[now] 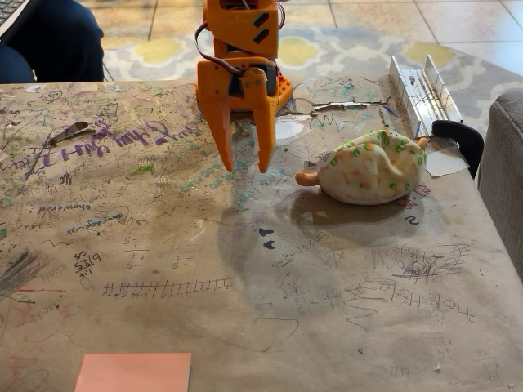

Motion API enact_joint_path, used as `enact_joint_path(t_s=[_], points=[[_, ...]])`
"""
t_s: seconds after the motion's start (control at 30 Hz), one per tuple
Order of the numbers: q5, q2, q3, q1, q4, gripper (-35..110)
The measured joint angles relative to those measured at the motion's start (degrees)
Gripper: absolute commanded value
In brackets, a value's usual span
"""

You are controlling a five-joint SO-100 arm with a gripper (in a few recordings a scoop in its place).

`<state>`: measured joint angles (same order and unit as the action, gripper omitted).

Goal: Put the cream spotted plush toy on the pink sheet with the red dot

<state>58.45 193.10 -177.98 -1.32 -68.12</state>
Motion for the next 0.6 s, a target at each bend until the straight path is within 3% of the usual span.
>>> enact_joint_path(t_s=[0.3,0.43,0.6], points=[[-24.43,-13.8,36.21,22.76,-17.05,38],[-33.84,-28.83,40.61,30.76,-15.21,42],[-36.91,-47.72,37.79,30.76,-8.0,53]])
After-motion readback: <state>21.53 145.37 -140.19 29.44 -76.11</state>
